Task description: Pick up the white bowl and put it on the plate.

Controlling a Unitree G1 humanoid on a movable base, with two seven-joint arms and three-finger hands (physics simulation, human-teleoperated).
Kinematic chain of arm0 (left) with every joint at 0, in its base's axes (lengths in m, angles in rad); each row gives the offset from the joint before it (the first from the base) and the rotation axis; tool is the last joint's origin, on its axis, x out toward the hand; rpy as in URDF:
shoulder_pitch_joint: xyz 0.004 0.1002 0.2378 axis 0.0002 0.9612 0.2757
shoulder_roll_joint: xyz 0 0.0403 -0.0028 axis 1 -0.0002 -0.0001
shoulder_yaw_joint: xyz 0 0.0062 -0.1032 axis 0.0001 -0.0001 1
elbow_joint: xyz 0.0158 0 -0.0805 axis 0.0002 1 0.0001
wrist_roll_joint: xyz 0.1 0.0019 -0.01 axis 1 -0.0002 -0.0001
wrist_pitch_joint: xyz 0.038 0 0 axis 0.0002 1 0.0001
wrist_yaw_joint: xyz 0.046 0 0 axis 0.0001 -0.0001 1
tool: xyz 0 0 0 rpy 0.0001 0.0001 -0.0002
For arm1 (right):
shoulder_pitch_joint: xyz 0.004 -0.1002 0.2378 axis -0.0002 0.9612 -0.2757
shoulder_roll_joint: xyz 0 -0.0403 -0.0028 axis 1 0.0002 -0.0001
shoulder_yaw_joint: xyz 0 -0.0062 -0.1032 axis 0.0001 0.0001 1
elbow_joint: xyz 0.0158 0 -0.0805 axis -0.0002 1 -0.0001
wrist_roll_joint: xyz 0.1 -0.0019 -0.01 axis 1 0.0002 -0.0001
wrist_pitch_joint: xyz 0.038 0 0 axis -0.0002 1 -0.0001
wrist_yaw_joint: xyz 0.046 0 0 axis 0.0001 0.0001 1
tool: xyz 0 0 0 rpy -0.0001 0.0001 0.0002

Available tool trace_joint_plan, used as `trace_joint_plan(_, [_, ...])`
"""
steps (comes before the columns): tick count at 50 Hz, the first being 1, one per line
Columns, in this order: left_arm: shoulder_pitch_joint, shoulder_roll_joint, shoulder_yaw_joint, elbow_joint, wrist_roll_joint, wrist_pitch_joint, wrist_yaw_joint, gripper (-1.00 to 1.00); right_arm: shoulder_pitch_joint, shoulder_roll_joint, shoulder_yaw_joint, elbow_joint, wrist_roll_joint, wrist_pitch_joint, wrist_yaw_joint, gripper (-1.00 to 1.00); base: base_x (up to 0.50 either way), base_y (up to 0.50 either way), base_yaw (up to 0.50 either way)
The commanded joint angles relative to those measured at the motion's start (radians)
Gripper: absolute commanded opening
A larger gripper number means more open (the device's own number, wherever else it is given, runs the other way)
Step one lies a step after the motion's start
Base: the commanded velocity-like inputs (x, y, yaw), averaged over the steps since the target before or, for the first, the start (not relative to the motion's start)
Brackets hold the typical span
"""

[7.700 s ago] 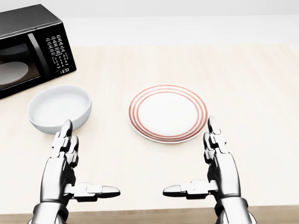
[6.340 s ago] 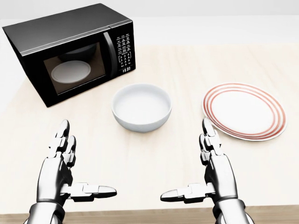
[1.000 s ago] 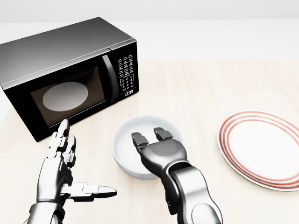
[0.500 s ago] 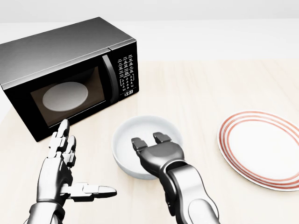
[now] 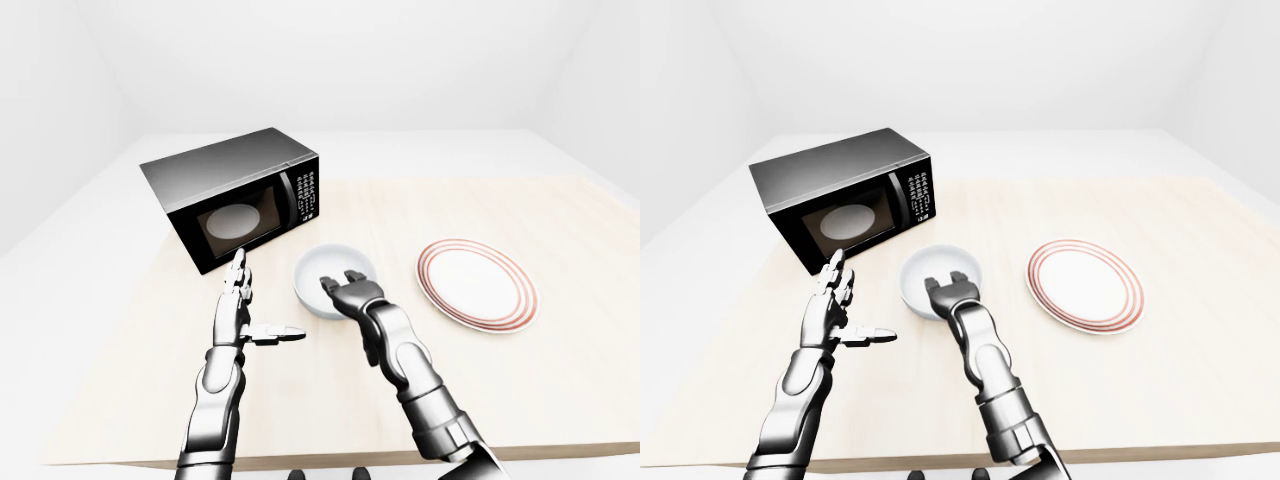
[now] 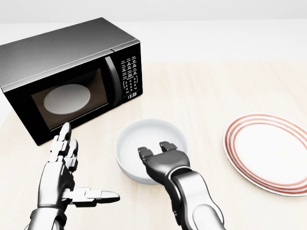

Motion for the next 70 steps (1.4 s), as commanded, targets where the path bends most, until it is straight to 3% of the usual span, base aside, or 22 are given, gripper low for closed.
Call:
trace_joint_plan(1, [0.0,0.0,0.0,0.0,0.0,0.0,0.0,1.0,0.001,-0.001,0.001,0.02,-0.001,0.002,0.0,1.0,0.0,0.0,0.0])
trace_joint_plan(26, [0.0,0.0,0.0,0.0,0.0,0.0,0.0,1.0,-0.024,-0.011,-0.01,0.091,0.003,0.002,-0.025,1.0,0.0,0.0,0.0])
trace_joint_plan(28, [0.0,0.0,0.0,0.0,0.0,0.0,0.0,1.0,-0.027,-0.011,-0.011,0.095,0.004,0.002,-0.026,0.12,0.0,0.0,0.0])
trace_joint_plan(29, [0.0,0.0,0.0,0.0,0.0,0.0,0.0,1.0,-0.031,-0.011,-0.012,0.1,0.006,0.002,-0.032,-0.09,0.0,0.0,0.0])
trace_joint_plan(30, [0.0,0.0,0.0,0.0,0.0,0.0,0.0,1.0,-0.031,-0.012,-0.012,0.096,0.007,0.002,-0.031,-0.9,0.0,0.0,0.0])
trace_joint_plan(32, [0.0,0.0,0.0,0.0,0.0,0.0,0.0,1.0,-0.031,-0.012,-0.012,0.093,0.008,0.001,-0.031,-1.0,0.0,0.0,0.0])
trace_joint_plan(60, [0.0,0.0,0.0,0.0,0.0,0.0,0.0,1.0,-0.041,-0.014,-0.022,0.042,0.029,0.003,-0.034,-1.0,0.0,0.0,0.0])
trace_joint_plan(70, [0.0,0.0,0.0,0.0,0.0,0.0,0.0,1.0,-0.116,-0.009,-0.055,-0.043,0.065,0.041,-0.042,-1.0,0.0,0.0,0.0])
